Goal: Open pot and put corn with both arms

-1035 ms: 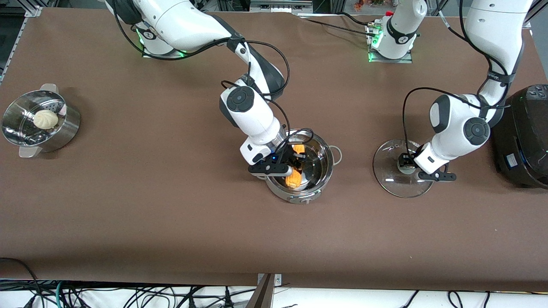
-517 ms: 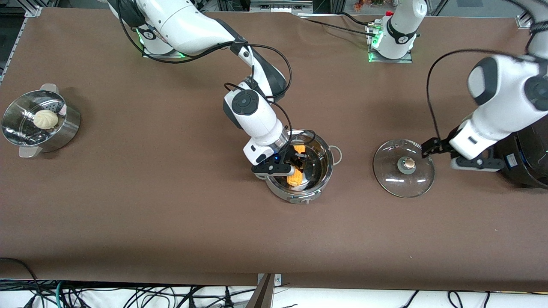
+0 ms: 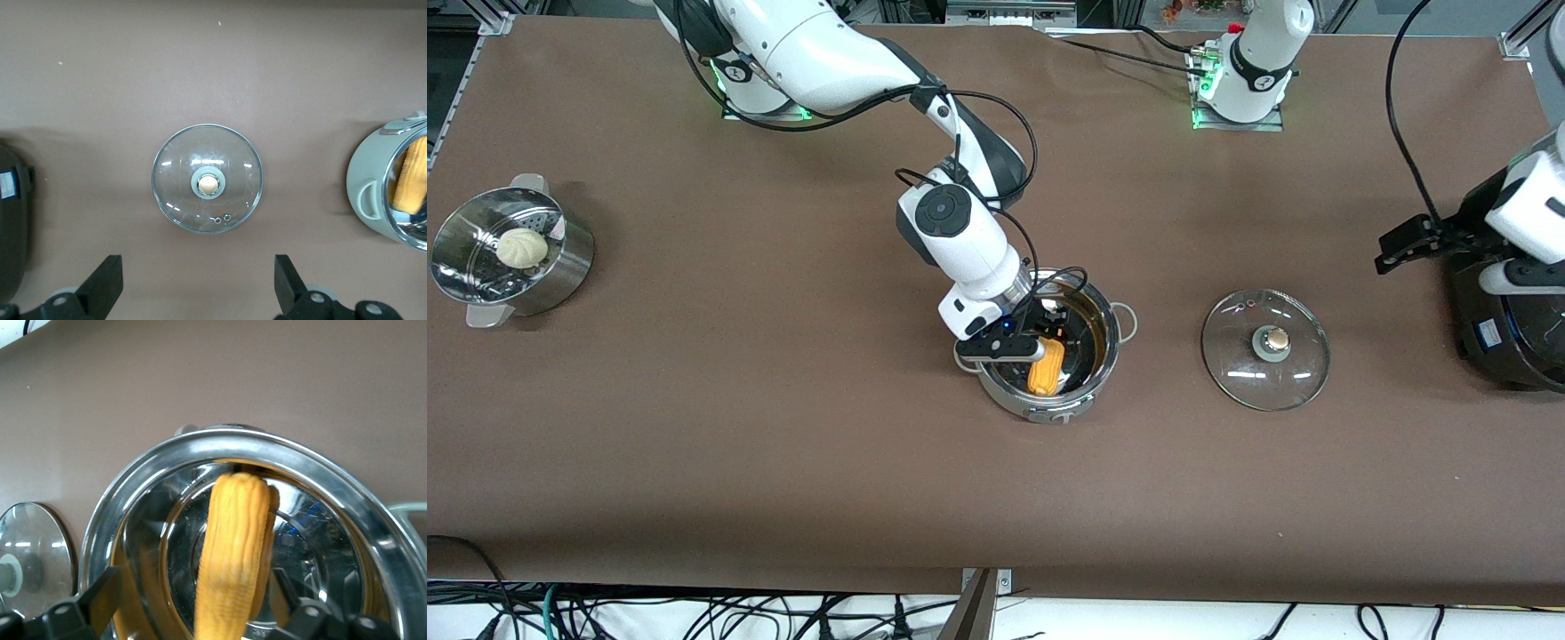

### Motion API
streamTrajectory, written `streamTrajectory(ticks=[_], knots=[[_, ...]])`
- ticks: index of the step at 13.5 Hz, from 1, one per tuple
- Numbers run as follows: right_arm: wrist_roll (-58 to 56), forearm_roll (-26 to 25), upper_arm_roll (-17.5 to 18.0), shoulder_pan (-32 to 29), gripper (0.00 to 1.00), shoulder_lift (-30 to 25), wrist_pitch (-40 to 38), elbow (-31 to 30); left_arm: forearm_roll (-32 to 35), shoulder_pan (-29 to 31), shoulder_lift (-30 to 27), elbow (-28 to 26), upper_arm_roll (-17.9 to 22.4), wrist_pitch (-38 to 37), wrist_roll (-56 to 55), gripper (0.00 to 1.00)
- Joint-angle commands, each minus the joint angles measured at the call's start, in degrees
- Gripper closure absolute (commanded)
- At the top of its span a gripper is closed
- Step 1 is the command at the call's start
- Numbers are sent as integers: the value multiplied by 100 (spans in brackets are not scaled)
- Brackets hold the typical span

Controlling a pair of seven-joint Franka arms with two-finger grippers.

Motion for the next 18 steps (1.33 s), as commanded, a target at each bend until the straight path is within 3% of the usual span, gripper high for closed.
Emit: streamTrajectory(ticks=[1,3,6,10,14,18], knots=[[2,-5,-104,1,0,-125,-504,174,383,38,-102,180,-83,-171,-62,0],[-399,-355,-244,-104,0,-511,-1363,182,429,38,-112,197,-75,-171,-53,0],[-1122,-330,-219,-577,0,-1117,-2253,174,446,82,-50,496,-40,-180,-71,0],[-1306,-321,-236,-973,0,-1619,-2940,165,429,100,-33,523,-49,-180,-71,0],[-2344,-348,-262,-1466,0,-1988,-3694,165,465,100,-68,531,-145,-329,-115,0],[-2362,-392,-788,-1572,0,-2270,-4232,156,395,47,-85,531,-154,-338,-106,0]])
